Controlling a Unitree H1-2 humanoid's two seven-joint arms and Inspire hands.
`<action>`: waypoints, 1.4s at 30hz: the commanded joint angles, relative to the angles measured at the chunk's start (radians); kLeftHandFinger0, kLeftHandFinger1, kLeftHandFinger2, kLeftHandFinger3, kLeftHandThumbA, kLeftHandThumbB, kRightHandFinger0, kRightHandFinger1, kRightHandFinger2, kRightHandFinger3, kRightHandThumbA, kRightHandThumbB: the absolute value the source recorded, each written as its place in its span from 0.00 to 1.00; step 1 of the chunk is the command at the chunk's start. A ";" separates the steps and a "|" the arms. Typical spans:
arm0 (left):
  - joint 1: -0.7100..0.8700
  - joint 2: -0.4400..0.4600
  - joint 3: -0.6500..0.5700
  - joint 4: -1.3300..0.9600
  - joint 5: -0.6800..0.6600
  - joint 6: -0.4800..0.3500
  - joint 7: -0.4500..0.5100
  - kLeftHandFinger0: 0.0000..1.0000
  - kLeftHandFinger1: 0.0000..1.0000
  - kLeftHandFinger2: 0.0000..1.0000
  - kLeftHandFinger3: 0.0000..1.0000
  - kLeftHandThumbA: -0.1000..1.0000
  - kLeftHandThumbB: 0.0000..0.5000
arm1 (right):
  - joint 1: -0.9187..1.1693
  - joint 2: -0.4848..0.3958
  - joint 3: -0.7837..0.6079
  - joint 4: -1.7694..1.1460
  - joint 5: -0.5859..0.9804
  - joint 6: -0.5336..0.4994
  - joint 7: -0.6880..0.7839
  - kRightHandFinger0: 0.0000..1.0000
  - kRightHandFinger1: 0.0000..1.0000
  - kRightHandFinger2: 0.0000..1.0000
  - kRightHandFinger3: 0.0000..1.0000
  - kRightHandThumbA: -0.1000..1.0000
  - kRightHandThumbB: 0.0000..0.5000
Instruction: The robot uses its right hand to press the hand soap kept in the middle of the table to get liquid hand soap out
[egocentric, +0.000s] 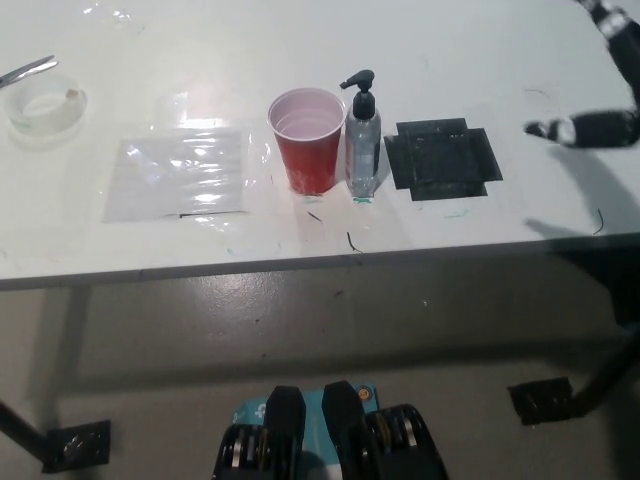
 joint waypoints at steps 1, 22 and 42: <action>-0.011 0.026 0.009 -0.008 0.001 -0.036 0.000 0.30 0.46 0.58 0.83 1.00 0.22 | 0.030 -0.011 -0.065 -0.018 0.094 0.010 -0.045 1.00 1.00 1.00 1.00 1.00 0.39; -0.023 0.019 0.014 -0.006 -0.016 -0.017 0.013 0.28 0.45 0.59 0.82 1.00 0.22 | 0.263 0.101 -0.259 0.072 0.329 -0.032 -0.138 1.00 1.00 1.00 1.00 1.00 0.33; -0.025 0.020 0.005 0.014 -0.003 -0.032 0.001 0.31 0.47 0.61 0.85 1.00 0.26 | 0.259 0.167 -0.363 0.122 0.458 -0.039 -0.272 1.00 1.00 1.00 1.00 1.00 0.49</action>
